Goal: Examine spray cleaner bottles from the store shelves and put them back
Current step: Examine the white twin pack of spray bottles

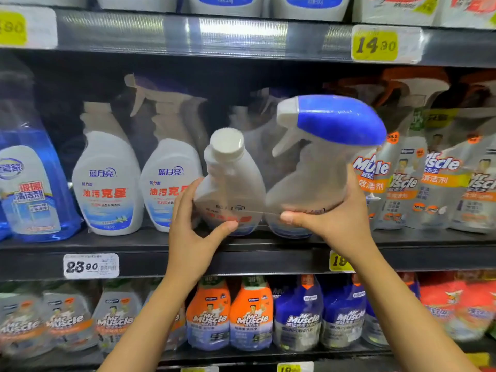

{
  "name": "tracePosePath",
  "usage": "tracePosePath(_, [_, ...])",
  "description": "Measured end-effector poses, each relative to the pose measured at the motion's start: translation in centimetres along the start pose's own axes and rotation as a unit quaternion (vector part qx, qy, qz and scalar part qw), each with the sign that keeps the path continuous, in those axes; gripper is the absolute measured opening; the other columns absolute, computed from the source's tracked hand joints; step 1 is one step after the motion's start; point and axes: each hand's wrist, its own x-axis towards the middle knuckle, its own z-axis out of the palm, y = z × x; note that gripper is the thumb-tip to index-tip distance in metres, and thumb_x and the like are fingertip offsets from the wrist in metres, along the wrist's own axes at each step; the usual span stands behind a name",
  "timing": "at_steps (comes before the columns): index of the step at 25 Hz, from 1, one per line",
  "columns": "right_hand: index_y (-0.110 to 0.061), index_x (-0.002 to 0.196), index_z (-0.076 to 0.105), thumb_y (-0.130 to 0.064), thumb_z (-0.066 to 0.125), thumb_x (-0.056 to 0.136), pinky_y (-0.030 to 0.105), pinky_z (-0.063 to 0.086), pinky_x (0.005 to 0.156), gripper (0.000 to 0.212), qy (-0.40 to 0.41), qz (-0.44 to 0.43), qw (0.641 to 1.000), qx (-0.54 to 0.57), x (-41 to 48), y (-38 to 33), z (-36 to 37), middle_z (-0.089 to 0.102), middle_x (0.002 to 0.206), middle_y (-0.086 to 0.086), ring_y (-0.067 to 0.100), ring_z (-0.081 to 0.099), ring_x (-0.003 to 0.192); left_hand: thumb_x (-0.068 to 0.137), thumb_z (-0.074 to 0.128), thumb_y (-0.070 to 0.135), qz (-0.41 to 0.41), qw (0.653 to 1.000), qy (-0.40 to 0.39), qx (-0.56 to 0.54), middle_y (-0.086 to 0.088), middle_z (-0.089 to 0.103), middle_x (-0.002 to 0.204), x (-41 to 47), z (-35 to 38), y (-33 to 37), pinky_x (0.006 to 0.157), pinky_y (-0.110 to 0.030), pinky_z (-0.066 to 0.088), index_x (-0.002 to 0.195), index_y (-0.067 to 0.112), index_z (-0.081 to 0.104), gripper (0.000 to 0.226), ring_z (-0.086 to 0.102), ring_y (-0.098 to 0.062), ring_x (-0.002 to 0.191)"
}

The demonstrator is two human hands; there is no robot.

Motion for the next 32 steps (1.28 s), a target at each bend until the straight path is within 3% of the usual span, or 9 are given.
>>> tracePosePath(4, [-0.034, 0.089, 0.059, -0.014, 0.097, 0.037, 0.004, 0.047, 0.067, 0.068, 0.025, 0.028, 0.999, 0.038, -1.8, 0.2, -0.4, 0.067, 0.081, -0.031, -0.016, 0.061, 0.081, 0.065, 0.080, 0.014, -0.012, 0.997, -0.070, -0.029, 0.024, 0.046, 0.118, -0.3, -0.6, 0.5, 0.084, -0.008, 0.044, 0.106, 0.066, 0.036, 0.079, 0.048, 0.009, 0.110])
tracePosePath(7, [-0.029, 0.078, 0.062, -0.016, 0.092, 0.037, 0.003, 0.045, 0.062, 0.052, 0.017, 0.041, 0.998, 0.047, -3.1, -0.1, -0.5, 0.066, 0.071, -0.035, -0.018, 0.060, 0.070, 0.059, 0.079, 0.018, -0.007, 0.998, -0.062, -0.018, 0.019, 0.047, 0.116, -1.0, -1.2, 1.3, 0.081, -0.003, 0.042, 0.105, 0.067, 0.036, 0.080, 0.049, 0.012, 0.105])
tracePosePath(11, [-0.026, 0.086, 0.059, 0.003, 0.091, 0.049, 0.000, 0.042, 0.073, 0.057, -0.025, -0.029, 0.999, 0.020, -4.5, -1.6, -0.9, 0.067, 0.081, -0.029, -0.019, 0.059, 0.082, 0.057, 0.086, -0.003, 0.026, 0.998, -0.040, 0.031, 0.005, 0.060, 0.111, -2.0, -1.9, 1.6, 0.082, -0.002, 0.041, 0.120, 0.005, 0.053, 0.071, 0.056, 0.006, 0.103])
tracePosePath(13, [-0.030, 0.089, 0.057, 0.006, 0.089, 0.051, -0.001, 0.042, 0.075, 0.061, -0.030, -0.049, 0.998, 0.020, -5.3, -2.2, -0.9, 0.065, 0.087, -0.036, -0.020, 0.058, 0.086, 0.056, 0.084, -0.006, 0.020, 0.998, -0.033, 0.039, 0.001, 0.063, 0.107, -2.6, -2.3, 2.1, 0.079, -0.001, 0.041, 0.114, -0.005, 0.055, 0.065, 0.058, 0.007, 0.099])
tracePosePath(15, [-0.032, 0.084, 0.058, 0.005, 0.089, 0.046, -0.003, 0.042, 0.069, 0.061, -0.008, -0.023, 0.999, 0.038, -5.9, -2.7, -0.9, 0.063, 0.080, -0.043, -0.024, 0.057, 0.080, 0.054, 0.087, -0.002, 0.002, 0.999, -0.033, 0.017, -0.003, 0.062, 0.111, -3.2, -2.9, 2.8, 0.078, -0.006, 0.045, 0.118, 0.010, 0.055, 0.072, 0.060, -0.005, 0.101])
tracePosePath(18, [-0.022, 0.086, 0.064, -0.014, 0.093, 0.032, 0.003, 0.047, 0.064, 0.063, 0.014, 0.036, 0.995, 0.096, -6.7, -2.9, -1.3, 0.068, 0.077, -0.033, -0.016, 0.063, 0.076, 0.044, 0.090, 0.013, -0.006, 0.998, -0.040, -0.044, 0.016, 0.062, 0.107, -4.2, -3.9, 4.2, 0.077, -0.014, 0.051, 0.103, 0.051, 0.052, 0.080, 0.061, -0.005, 0.099])
tracePosePath(22, [-0.030, 0.095, 0.064, -0.040, 0.089, 0.031, 0.014, 0.052, 0.066, 0.070, 0.025, 0.073, 0.992, 0.101, -7.8, -3.4, -2.2, 0.073, 0.087, -0.021, -0.002, 0.069, 0.080, 0.047, 0.085, 0.031, 0.001, 0.988, -0.096, -0.124, 0.016, 0.066, 0.102, -5.4, -4.8, 6.0, 0.072, -0.018, 0.056, 0.103, 0.049, 0.055, 0.066, 0.067, -0.006, 0.092])
tracePosePath(28, [-0.019, 0.102, 0.058, -0.030, 0.087, 0.040, 0.033, 0.058, 0.063, 0.069, 0.001, 0.114, 0.974, 0.197, -9.4, -3.5, -2.5, 0.074, 0.085, 0.001, 0.019, 0.072, 0.076, 0.052, 0.085, 0.036, -0.027, 0.981, -0.128, -0.145, 0.017, 0.069, 0.101, -7.7, -4.9, 8.1, 0.066, -0.019, 0.057, 0.106, 0.053, 0.056, 0.063, 0.069, -0.004, 0.090])
tracePosePath(32, [-0.011, 0.102, 0.055, -0.025, 0.085, 0.044, 0.037, 0.056, 0.060, 0.067, -0.024, 0.193, 0.946, 0.258, -9.9, -3.6, -2.8, 0.072, 0.081, 0.008, 0.025, 0.070, 0.072, 0.052, 0.088, 0.041, -0.106, 0.971, -0.091, -0.194, 0.000, 0.073, 0.101, -9.6, -4.3, 9.2, 0.063, -0.028, 0.058, 0.105, 0.040, 0.063, 0.059, 0.072, -0.019, 0.087])
